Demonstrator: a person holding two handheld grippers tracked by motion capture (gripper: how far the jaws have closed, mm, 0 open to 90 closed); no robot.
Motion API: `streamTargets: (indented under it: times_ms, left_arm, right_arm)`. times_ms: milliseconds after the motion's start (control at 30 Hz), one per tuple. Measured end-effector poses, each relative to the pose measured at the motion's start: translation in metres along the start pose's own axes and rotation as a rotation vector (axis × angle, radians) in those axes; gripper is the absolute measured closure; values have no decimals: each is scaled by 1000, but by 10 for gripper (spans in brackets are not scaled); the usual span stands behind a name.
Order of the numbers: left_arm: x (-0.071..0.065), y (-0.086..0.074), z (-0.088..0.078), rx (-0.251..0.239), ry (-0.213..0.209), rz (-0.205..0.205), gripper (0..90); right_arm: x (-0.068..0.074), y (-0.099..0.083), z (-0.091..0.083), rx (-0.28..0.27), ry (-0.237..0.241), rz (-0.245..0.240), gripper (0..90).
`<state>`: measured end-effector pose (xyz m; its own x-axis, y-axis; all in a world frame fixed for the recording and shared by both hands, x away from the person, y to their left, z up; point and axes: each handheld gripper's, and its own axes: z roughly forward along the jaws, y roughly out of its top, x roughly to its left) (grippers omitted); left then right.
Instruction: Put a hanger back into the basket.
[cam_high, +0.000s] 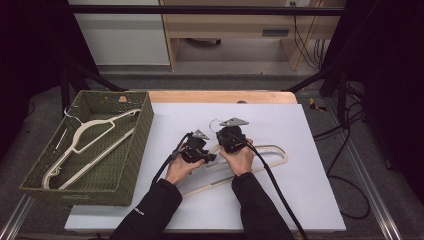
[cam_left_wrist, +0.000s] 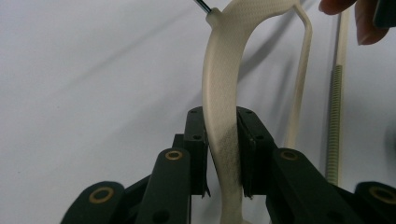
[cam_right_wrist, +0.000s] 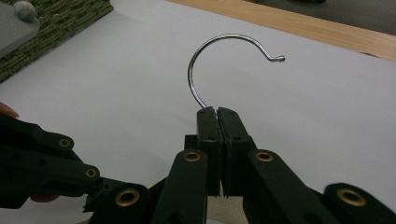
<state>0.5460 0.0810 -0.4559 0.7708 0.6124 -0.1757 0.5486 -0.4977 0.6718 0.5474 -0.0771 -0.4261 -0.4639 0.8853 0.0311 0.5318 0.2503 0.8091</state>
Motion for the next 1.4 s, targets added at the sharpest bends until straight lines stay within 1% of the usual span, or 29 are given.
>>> streamTargets:
  times_ms: [33, 67, 100, 133, 167, 200, 233, 300, 333, 433, 467, 500, 533, 567, 633, 700, 733, 767, 867, 900, 933, 967, 1000, 1033, 1133, 1200, 1233, 1300, 1400]
  left_arm:
    - [0, 0, -2, 5, 0, 4, 756]
    - [-1, 0, -2, -8, 3, -13, 760]
    - [-2, 1, -3, -5, -2, -13, 762]
    - [-3, 1, -3, -6, 1, -12, 764]
    - [-4, 1, -4, -7, 14, -14, 763]
    - [-5, 1, -5, -5, 16, -14, 765]
    - [-5, 1, -5, -11, 12, -17, 766]
    - [-6, 1, -9, -3, 2, -14, 772]
    - [-7, 1, -10, -11, 2, -23, 774]
    - [-12, 2, -15, -19, -5, -22, 784]
    - [-14, 2, -17, -22, -5, -20, 787]
    - [-15, 2, -19, -17, -11, -22, 789]
    - [-18, 2, -21, -22, -17, -23, 792]
    - [-19, 2, -22, -25, -18, -21, 795]
    - [-23, 3, -26, -27, -24, -22, 800]
    - [-28, 3, -29, -37, -35, -22, 806]
    - [-31, 3, -31, -42, -43, -19, 808]
    - [-33, 3, -33, -45, -47, -14, 811]
    - [-42, 2, -39, -58, -67, 3, 821]
    - [-44, 2, -40, -58, -68, 10, 824]
    - [-49, 1, -41, -57, -77, 15, 826]
    - [-51, 1, -42, -55, -81, 25, 831]
    - [-54, 0, -43, -61, -90, 29, 833]
    - [-56, -1, -44, -62, -95, 34, 836]
    - [-64, -3, -48, -74, -126, 49, 848]
    - [-68, -5, -51, -83, -142, 63, 855]
    - [-70, -5, -52, -83, -144, 69, 859]
    - [-75, -6, -56, -82, -141, 96, 862]
    - [-82, -6, -63, -99, -135, 127, 863]
  right_arm:
    - [0, 0, -1, -3, 2, -4, 888]
    - [-1, 0, -3, -11, 4, -19, 887]
    - [1, 1, -5, -11, 5, -8, 887]
    - [1, 1, -6, -10, 3, -13, 886]
    - [0, 1, -7, -16, 7, -27, 900]
    - [2, 2, -11, -24, 9, -18, 900]
    - [1, 2, -14, -32, 19, -19, 880]
    - [-2, 1, -21, -43, 32, -12, 839]
    - [-3, 0, -23, -46, 34, -11, 827]
    - [-11, -4, -39, -74, 59, -17, 752]
    - [-13, -5, -46, -88, 69, -8, 722]
    - [-17, -7, -53, -104, 87, -14, 697]
    - [-19, -9, -58, -116, 99, -5, 666]
    - [-23, -12, -68, -134, 111, -6, 624]
    - [-28, -17, -82, -164, 116, -16, 576]
    - [-34, -24, -97, -186, 124, -22, 490]
    - [-36, -27, -101, -195, 121, -19, 456]
    - [-39, -33, -109, -214, 125, -28, 418]
    - [-47, -46, -124, -243, 130, -24, 309]
    - [-49, -50, -129, -253, 129, -24, 278]
    - [-51, -53, -132, -262, 128, -21, 260]
    - [-54, -58, -138, -272, 132, -7, 227]
    - [-56, -61, -140, -278, 127, -11, 210]
    - [-58, -65, -143, -285, 118, -17, 196]
    - [-63, -74, -151, -287, 114, -22, 145]
    - [-67, -79, -156, -293, 114, -28, 129]
    - [-69, -81, -160, -299, 113, -21, 118]
    - [-72, -82, -164, -308, 110, -14, 116]
    - [-74, -82, -171, -324, 100, -5, 111]
